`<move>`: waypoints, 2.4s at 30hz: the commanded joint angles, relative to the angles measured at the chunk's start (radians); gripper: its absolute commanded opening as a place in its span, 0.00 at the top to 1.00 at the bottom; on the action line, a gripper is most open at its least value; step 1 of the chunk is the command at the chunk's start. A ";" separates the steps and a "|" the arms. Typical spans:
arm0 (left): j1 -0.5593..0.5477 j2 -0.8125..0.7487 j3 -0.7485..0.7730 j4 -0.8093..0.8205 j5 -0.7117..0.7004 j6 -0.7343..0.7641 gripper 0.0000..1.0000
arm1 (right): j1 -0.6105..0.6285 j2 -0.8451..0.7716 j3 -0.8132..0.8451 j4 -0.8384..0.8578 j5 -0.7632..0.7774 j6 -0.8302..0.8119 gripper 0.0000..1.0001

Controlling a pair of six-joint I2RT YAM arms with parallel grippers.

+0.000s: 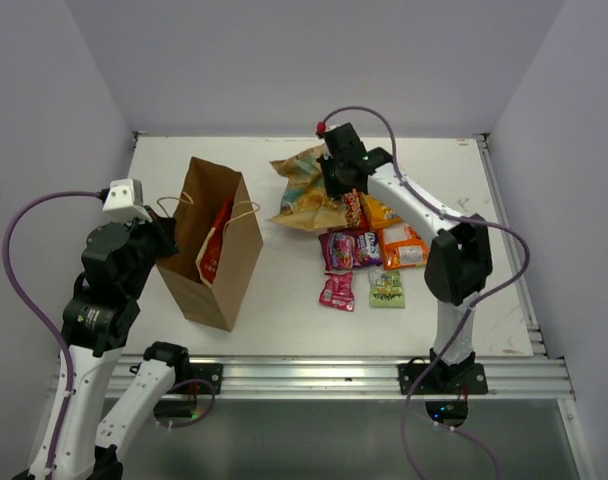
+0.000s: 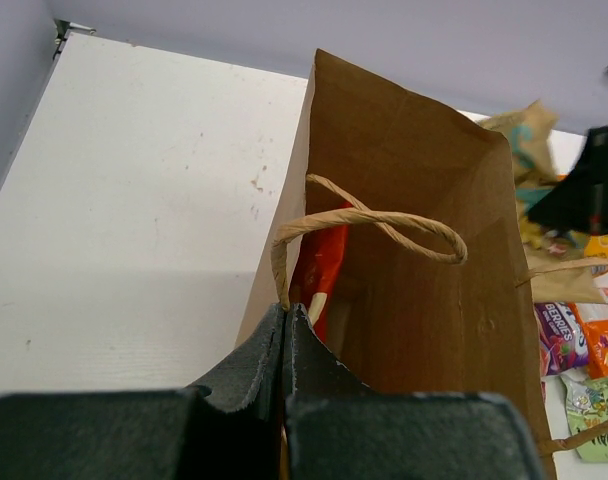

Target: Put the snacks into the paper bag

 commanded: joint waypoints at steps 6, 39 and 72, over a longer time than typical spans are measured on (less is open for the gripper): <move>-0.005 -0.017 -0.003 0.010 0.029 0.019 1.00 | 0.233 -0.232 0.544 -0.211 0.315 -0.083 1.00; -0.005 -0.041 0.000 0.013 0.063 0.028 1.00 | 0.666 0.036 0.708 -0.186 0.423 -0.047 1.00; -0.005 -0.063 0.007 0.007 0.058 0.028 1.00 | 0.712 0.042 0.708 -0.677 0.545 0.018 1.00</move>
